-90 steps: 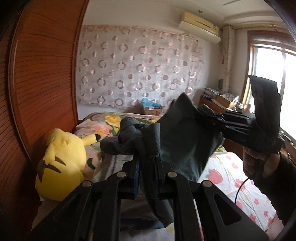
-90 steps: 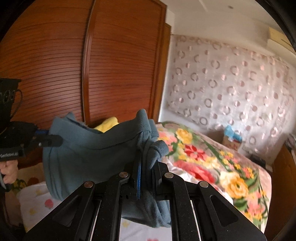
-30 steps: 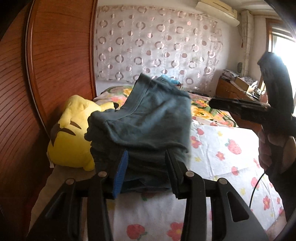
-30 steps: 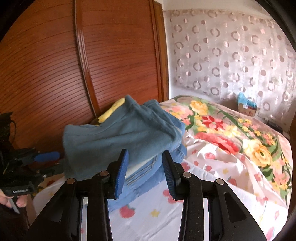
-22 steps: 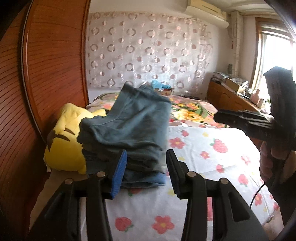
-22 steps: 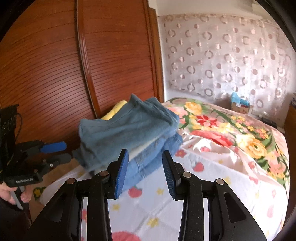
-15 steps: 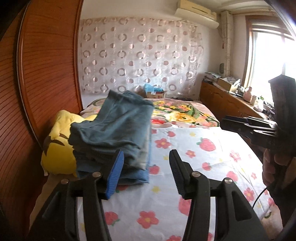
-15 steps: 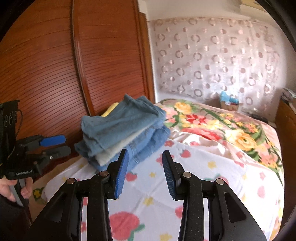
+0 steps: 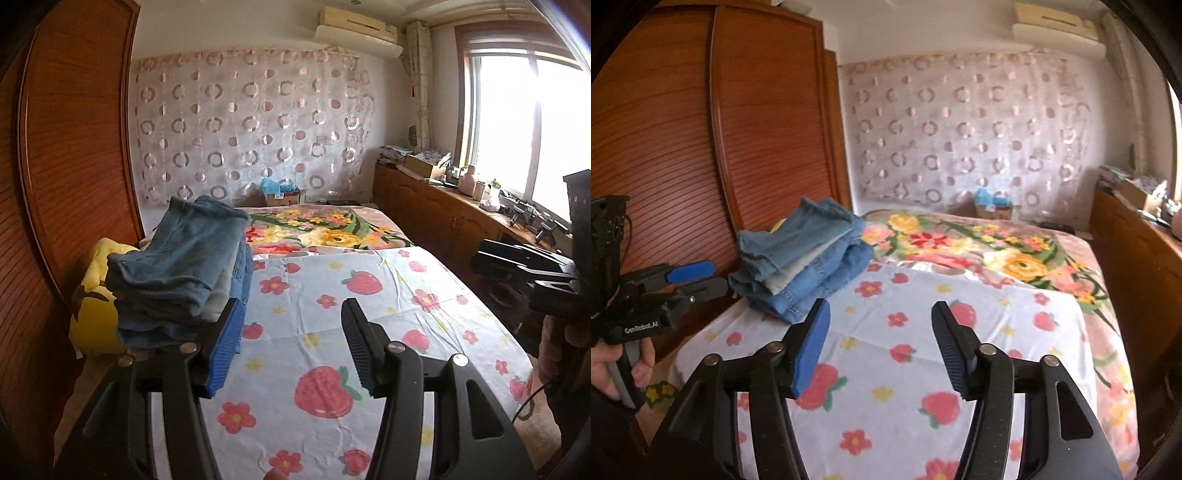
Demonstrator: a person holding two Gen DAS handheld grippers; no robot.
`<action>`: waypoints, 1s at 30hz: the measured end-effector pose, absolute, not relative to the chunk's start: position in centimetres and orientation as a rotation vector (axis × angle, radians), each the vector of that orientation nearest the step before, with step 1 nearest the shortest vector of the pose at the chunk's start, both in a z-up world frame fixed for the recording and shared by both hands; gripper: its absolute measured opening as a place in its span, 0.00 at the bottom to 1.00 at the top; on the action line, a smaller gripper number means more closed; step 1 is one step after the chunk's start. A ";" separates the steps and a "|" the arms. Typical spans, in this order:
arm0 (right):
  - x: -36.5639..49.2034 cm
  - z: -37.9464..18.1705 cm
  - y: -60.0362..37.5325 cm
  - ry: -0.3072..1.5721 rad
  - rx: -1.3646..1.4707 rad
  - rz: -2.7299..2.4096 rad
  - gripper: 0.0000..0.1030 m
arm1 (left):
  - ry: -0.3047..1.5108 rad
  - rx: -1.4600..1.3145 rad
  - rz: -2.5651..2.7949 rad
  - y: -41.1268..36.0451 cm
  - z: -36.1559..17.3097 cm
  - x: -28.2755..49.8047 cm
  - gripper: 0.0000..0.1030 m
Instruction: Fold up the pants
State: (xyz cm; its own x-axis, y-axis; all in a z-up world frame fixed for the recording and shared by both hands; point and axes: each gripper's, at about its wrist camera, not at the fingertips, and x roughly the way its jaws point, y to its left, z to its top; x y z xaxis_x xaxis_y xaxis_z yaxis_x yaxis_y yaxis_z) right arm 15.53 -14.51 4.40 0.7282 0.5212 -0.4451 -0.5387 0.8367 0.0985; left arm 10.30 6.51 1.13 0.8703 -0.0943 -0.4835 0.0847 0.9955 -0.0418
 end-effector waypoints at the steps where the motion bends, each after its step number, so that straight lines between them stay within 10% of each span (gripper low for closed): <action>1: 14.9 4.5 -15.2 0.473 -0.033 0.570 0.64 | 0.504 -0.014 -0.093 6.2 1.3 10.0 0.53; 11: 10.8 6.6 -19.4 0.414 0.003 0.447 0.86 | 0.459 0.023 -0.080 3.6 3.6 7.4 0.53; 30: 8.2 7.4 -21.6 0.383 0.029 0.307 0.88 | 0.441 0.014 -0.036 3.2 5.0 5.7 0.53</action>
State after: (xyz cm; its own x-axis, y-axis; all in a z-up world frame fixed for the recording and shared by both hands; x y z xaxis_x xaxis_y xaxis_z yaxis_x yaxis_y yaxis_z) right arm 8.24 -21.63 7.42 0.8820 0.3000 -0.3634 -0.2892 0.9535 0.0852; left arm 5.68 3.16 4.98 0.9038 -0.0321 -0.4267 0.0381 0.9993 0.0056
